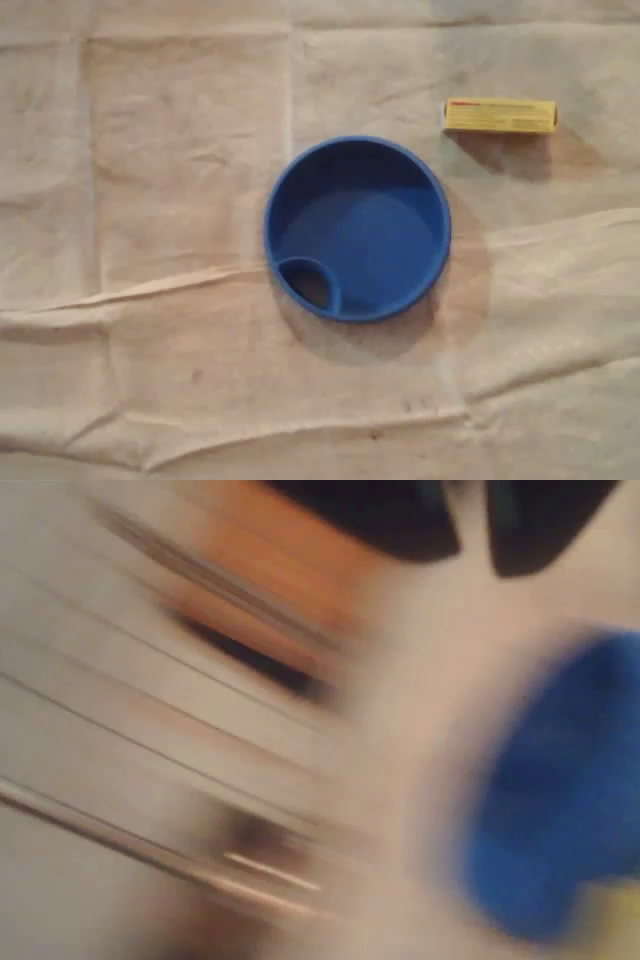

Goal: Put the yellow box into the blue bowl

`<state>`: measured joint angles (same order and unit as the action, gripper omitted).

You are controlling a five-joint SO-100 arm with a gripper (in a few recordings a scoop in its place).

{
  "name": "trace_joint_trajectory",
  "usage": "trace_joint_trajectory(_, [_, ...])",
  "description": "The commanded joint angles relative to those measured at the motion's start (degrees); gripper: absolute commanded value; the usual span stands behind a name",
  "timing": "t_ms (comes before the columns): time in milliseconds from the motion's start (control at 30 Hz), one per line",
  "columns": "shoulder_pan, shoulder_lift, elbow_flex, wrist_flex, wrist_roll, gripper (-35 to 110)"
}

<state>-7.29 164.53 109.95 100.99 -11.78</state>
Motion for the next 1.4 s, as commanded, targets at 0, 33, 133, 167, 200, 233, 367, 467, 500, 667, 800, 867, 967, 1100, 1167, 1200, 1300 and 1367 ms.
trace_joint_trajectory(0, [0.1,-8.3,-1.1,-0.5,0.7,0])
trace_joint_trajectory(33, [0.1,-9.8,-1.1,-0.5,0.7,0])
trace_joint_trajectory(133, [0.1,-14.2,-1.4,-0.5,0.7,0])
trace_joint_trajectory(167, [0.1,-15.8,-1.8,-0.4,0.8,0])
trace_joint_trajectory(200, [0.0,-17.5,-2.3,-0.4,0.8,0])
trace_joint_trajectory(233, [0.0,-19.3,-2.8,-0.5,0.8,0])
trace_joint_trajectory(367, [0.0,-28.2,-6.3,-0.5,3.0,0])
trace_joint_trajectory(467, [-1.5,-36.1,-10.3,-0.4,8.3,0])
trace_joint_trajectory(500, [-2.9,-38.8,-12.0,-0.4,10.4,0])
trace_joint_trajectory(667, [-9.8,-49.0,-21.4,-0.4,20.2,0])
trace_joint_trajectory(800, [-11.7,-55.3,-28.2,-0.4,26.0,0])
trace_joint_trajectory(867, [-11.8,-59.1,-30.0,-0.3,28.5,0])
trace_joint_trajectory(967, [-11.2,-64.7,-31.0,-0.4,31.3,0])
trace_joint_trajectory(1100, [-11.2,-69.5,-31.1,-0.4,33.7,0])
trace_joint_trajectory(1167, [-11.2,-70.6,-31.1,-0.4,34.1,1])
trace_joint_trajectory(1200, [-11.2,-70.8,-31.1,-0.4,34.1,3])
trace_joint_trajectory(1300, [-11.2,-70.8,-31.1,-0.5,34.1,10])
trace_joint_trajectory(1367, [-11.2,-70.7,-31.1,-0.5,34.1,17])
